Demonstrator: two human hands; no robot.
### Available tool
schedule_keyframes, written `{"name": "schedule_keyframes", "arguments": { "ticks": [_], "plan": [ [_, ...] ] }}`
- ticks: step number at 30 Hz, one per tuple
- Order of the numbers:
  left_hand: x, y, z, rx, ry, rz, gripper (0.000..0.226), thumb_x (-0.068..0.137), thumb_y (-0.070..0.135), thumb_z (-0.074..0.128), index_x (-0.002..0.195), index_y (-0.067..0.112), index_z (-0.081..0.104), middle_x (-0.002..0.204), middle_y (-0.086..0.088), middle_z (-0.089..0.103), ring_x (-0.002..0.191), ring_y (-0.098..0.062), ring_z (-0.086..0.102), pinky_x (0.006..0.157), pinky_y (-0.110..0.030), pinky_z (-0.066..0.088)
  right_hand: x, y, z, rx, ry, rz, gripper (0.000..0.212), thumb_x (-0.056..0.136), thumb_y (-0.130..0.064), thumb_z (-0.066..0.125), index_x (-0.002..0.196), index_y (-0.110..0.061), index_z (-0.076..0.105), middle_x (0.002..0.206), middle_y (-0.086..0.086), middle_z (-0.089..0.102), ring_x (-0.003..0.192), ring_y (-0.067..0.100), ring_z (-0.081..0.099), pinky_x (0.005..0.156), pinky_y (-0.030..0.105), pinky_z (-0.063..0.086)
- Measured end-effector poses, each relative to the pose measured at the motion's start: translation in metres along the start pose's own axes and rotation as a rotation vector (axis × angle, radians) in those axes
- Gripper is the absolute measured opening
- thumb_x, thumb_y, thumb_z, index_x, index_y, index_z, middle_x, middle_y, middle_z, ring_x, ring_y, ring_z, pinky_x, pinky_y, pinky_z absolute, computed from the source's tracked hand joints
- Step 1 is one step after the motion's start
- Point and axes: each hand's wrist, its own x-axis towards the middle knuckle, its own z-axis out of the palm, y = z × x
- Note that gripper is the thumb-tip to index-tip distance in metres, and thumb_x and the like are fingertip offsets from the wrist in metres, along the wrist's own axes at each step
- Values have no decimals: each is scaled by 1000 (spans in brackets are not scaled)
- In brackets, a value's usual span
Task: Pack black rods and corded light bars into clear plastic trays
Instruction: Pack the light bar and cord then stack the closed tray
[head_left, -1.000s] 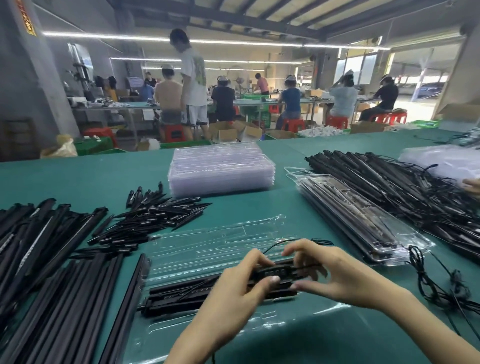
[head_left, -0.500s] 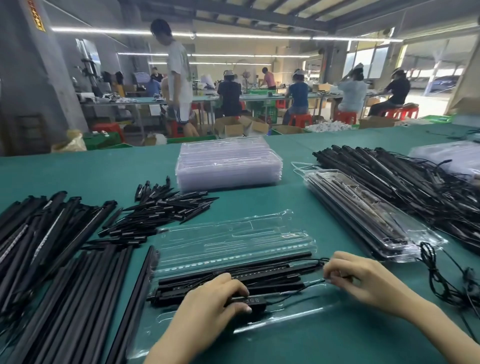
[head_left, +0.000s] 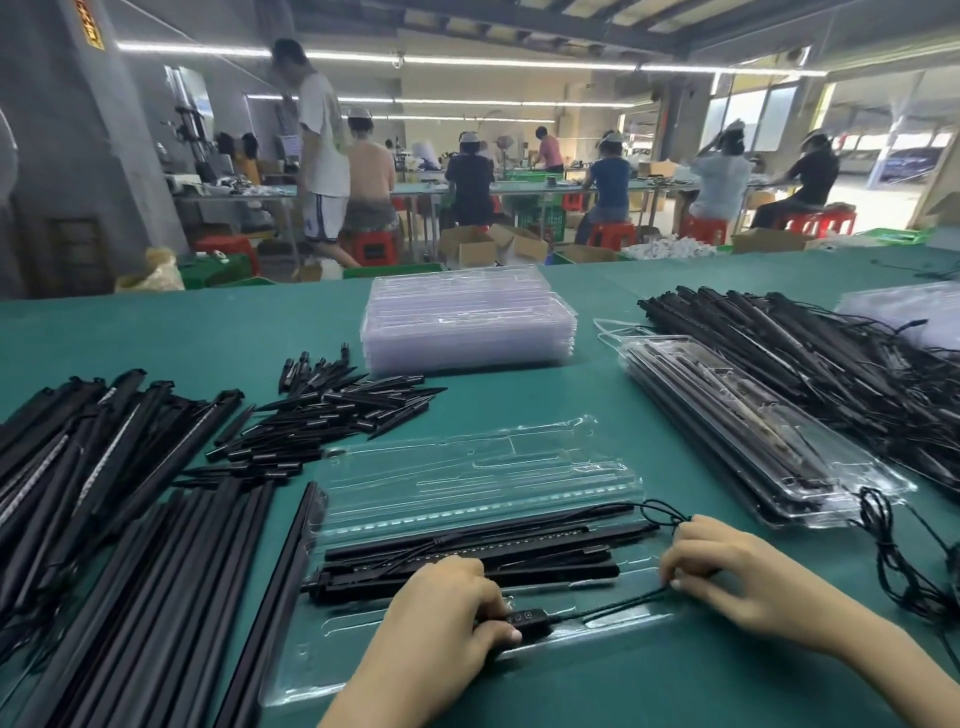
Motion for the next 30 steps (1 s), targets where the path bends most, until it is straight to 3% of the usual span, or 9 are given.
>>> {"name": "schedule_keyframes", "arguments": {
  "ticks": [6,8,11,14,18,21,25,28,30],
  "plan": [
    [4,6,1,-78,-48,-141,20,80,39,72,94,27,65,83,19,43,86,-3,46,76,-16,37,-2,-9,1,27,-22,23,14,89,-19,61,83,-30,65,77,-16,52,80,3,51,70,16,40],
    [8,10,-1,-68,-79,-163,18,79,36,74,82,28,59,81,19,43,85,-5,45,74,-18,36,2,-11,2,-2,-50,32,8,90,-32,60,83,-31,64,74,-16,51,78,0,48,75,18,37],
    [13,15,-2,-5,-123,-180,37,76,32,77,65,29,42,77,18,39,84,-7,42,70,-19,31,10,-18,6,-134,-59,64,24,90,-55,52,86,-33,61,77,-17,52,82,-2,47,88,21,30],
    [15,15,-1,4,-120,-161,32,75,32,78,68,27,47,76,18,40,83,-8,44,69,-20,31,23,-40,14,-156,-48,-8,26,91,-58,47,97,-37,61,89,-22,54,91,-7,46,95,24,27],
    [12,7,-3,-111,-86,-111,18,72,30,80,84,23,69,74,17,47,76,-3,49,67,-16,37,44,-76,37,-27,-44,-131,29,90,-54,50,108,-38,66,100,-19,58,88,-12,40,82,15,34],
    [9,0,-8,-275,-81,-118,18,70,20,82,88,20,77,70,19,59,67,8,56,65,-6,39,52,-89,53,75,24,-70,20,85,-45,63,97,-32,73,94,-15,61,81,-11,43,71,8,32],
    [9,-1,-9,-269,-92,-128,14,72,13,79,84,19,78,79,7,73,62,16,55,62,-4,38,59,-93,56,292,15,65,12,75,-35,79,76,-23,74,81,-12,60,72,-1,53,65,17,41],
    [12,5,-9,-152,-125,-133,12,74,17,77,85,22,77,84,6,74,68,8,59,68,-13,46,65,-95,55,262,-22,146,13,71,-33,81,74,-23,74,72,-13,55,67,-2,50,62,17,38],
    [13,9,-10,-20,-128,-125,12,77,21,74,88,25,75,86,6,73,79,-3,63,65,-18,43,68,-97,56,182,-48,157,14,71,-35,80,77,-23,74,67,-14,52,65,-3,49,61,17,39]
  ]
}}
